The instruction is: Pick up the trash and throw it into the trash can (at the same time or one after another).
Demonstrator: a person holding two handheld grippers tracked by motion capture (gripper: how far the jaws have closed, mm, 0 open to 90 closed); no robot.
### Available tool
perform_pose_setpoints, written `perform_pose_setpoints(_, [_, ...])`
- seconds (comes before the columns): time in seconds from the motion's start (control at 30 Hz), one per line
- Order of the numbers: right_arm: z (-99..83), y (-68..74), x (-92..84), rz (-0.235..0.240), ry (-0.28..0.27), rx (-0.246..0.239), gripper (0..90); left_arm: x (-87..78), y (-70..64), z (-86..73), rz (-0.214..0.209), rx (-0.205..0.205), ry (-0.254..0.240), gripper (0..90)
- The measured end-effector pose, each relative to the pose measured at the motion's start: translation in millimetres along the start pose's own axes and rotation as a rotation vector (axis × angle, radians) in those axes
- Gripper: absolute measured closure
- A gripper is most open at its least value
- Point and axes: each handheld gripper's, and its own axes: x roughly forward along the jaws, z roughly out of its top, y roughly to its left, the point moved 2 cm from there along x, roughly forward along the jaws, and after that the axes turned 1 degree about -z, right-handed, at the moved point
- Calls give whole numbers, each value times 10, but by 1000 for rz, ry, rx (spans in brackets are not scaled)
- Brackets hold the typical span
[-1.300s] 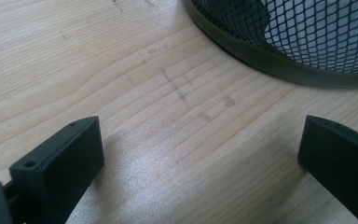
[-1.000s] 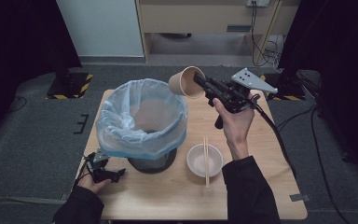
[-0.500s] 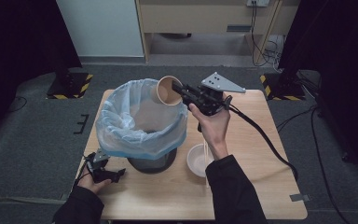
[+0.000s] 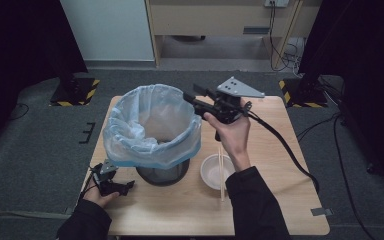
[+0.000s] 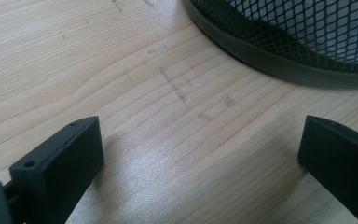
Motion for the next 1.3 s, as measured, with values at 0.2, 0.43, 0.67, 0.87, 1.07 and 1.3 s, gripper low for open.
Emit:
perform_pose_setpoints(0.2, [197,-183,-367,-105,-30,-22,432,-1,0,0,0,0,1,0])
perform_pose_setpoints(0.43, [-50,-412,-804,-193,11,-28,424,-2,0,-1,-1,1,3,0])
perform_pose_setpoints(0.67, [-547,-557,-1044,-231,96,14,460,-2,-2,-1,0,0,3,0])
perform_pose_setpoints(0.87, [-1036,-582,-1194,-236,204,56,507,-2,-4,0,1,0,3,0])
perform_pose_setpoints(1.07, [-1380,-648,-1226,-264,277,100,529,-1,-4,0,0,0,3,0])
perform_pose_setpoints(1.3, [-1783,-683,-1165,-265,392,153,568,-2,-3,0,-1,1,3,0])
